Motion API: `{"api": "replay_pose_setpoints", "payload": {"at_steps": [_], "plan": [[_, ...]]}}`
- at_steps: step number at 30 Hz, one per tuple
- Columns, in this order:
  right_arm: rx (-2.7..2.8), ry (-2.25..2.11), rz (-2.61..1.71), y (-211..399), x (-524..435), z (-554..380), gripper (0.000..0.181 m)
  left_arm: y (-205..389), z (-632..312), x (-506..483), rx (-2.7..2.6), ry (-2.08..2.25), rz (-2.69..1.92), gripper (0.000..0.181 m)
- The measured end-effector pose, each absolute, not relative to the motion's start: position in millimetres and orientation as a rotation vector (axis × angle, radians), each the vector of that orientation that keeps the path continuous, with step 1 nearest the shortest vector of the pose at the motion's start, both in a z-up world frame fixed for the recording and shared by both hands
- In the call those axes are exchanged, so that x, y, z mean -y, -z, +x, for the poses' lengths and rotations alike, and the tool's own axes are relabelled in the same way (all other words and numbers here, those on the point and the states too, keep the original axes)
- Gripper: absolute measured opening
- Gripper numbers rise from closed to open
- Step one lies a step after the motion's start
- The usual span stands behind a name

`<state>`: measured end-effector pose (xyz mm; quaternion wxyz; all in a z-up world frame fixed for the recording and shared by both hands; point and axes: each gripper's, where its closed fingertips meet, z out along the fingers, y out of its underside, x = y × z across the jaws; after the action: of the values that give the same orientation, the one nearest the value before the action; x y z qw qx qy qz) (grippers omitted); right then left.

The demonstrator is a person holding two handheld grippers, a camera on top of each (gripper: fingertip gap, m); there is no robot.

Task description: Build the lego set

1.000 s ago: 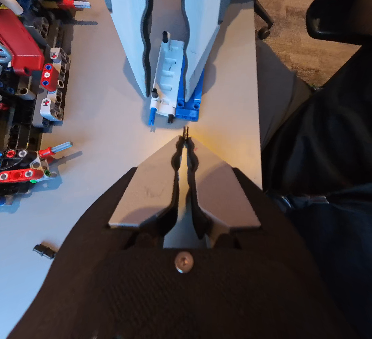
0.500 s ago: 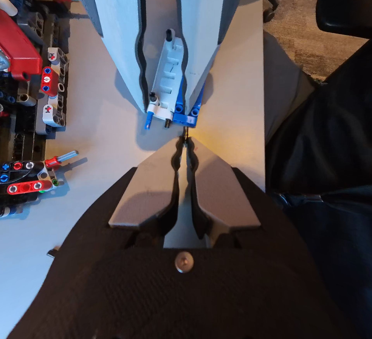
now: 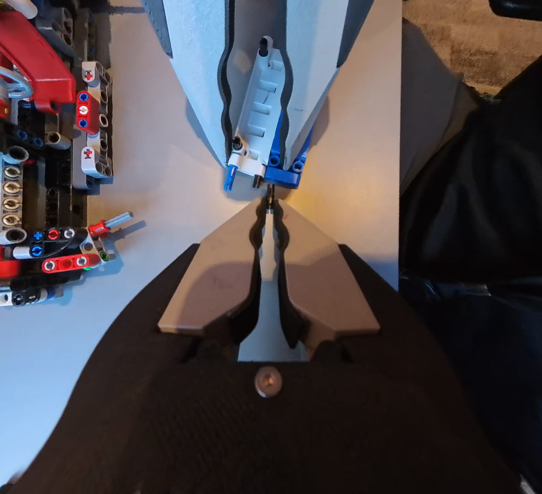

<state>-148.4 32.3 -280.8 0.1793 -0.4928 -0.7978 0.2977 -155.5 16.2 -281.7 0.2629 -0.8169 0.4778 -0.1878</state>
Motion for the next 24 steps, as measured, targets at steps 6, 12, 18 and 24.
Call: {"api": "replay_pose_setpoints", "payload": {"at_steps": [6, 12, 18, 24], "plan": [[2.249, -0.849, -1.372, 280.7, -31.0, -150.1, 0.031, 281.5, -156.8, -12.6, -1.264, 0.533, -2.175, 0.002], [2.245, -0.868, -1.372, 280.4, -31.0, -150.2, 0.031, 281.3, -158.4, -11.7, -1.251, 0.574, -2.159, 0.002], [2.248, -0.896, -1.373, 280.0, -31.1, -150.0, 0.031, 280.8, -159.4, -10.9, -1.241, 0.644, -2.138, 0.001], [2.237, -0.907, -1.381, 280.0, -31.2, -150.5, 0.031, 280.6, -159.4, -10.9, -1.239, 0.685, -2.147, 0.001]]}}
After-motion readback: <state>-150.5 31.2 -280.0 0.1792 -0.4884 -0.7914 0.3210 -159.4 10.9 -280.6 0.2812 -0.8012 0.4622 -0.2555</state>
